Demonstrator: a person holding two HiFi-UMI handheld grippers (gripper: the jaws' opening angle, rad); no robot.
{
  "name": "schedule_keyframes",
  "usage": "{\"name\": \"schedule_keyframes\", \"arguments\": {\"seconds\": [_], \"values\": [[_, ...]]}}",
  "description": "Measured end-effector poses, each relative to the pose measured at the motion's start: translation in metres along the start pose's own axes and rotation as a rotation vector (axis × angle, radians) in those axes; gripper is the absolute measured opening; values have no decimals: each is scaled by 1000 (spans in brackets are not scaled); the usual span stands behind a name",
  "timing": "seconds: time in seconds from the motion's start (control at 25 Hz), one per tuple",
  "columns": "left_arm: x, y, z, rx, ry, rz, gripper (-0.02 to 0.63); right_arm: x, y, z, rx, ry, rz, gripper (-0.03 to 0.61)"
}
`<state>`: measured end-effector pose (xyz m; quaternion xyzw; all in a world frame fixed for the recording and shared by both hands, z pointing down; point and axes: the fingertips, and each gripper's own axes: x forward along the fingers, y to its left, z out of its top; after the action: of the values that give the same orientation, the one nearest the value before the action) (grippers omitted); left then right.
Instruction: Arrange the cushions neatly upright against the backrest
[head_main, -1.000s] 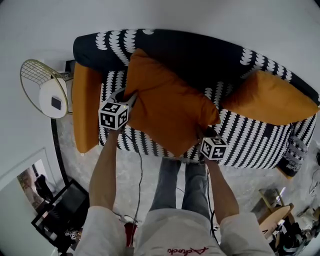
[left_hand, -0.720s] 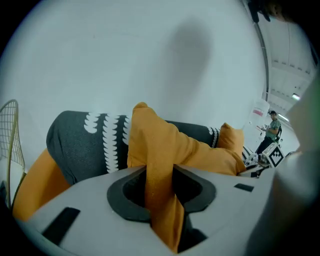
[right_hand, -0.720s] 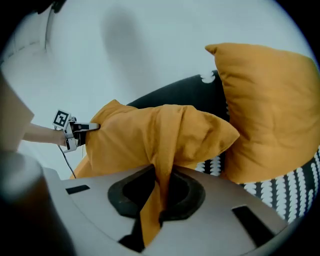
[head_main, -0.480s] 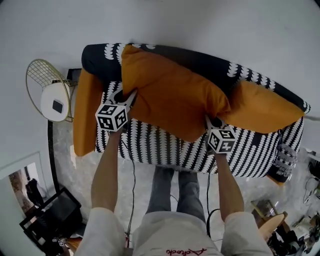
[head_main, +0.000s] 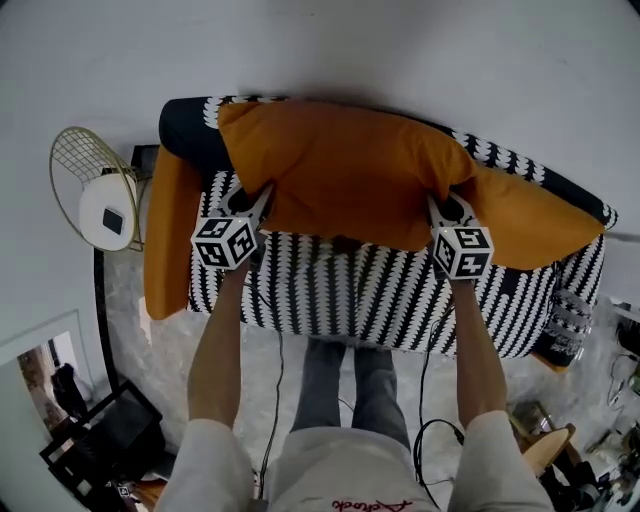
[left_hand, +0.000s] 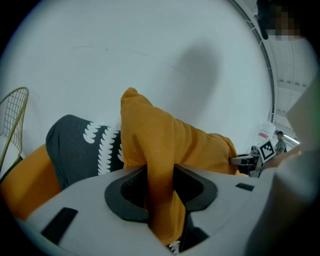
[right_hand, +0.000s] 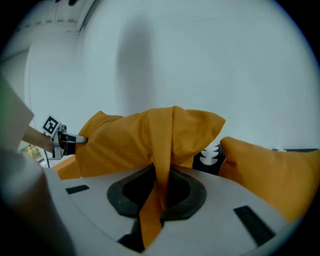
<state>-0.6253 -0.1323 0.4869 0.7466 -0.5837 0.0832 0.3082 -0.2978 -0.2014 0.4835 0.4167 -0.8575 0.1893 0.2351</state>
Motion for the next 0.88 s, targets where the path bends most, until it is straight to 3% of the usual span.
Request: {"name": "schedule_keyframes", "arguments": {"seconds": [0.32, 0.6, 0.88], "values": [[22, 23, -38, 34, 90, 20, 208, 21, -5, -78, 96, 91, -36, 94], [24, 52, -38, 56, 72, 71, 336, 31, -10, -73, 104, 60, -57, 253], [2, 63, -44, 95, 114, 137, 367, 14, -3, -70, 47, 55, -97, 342]]}}
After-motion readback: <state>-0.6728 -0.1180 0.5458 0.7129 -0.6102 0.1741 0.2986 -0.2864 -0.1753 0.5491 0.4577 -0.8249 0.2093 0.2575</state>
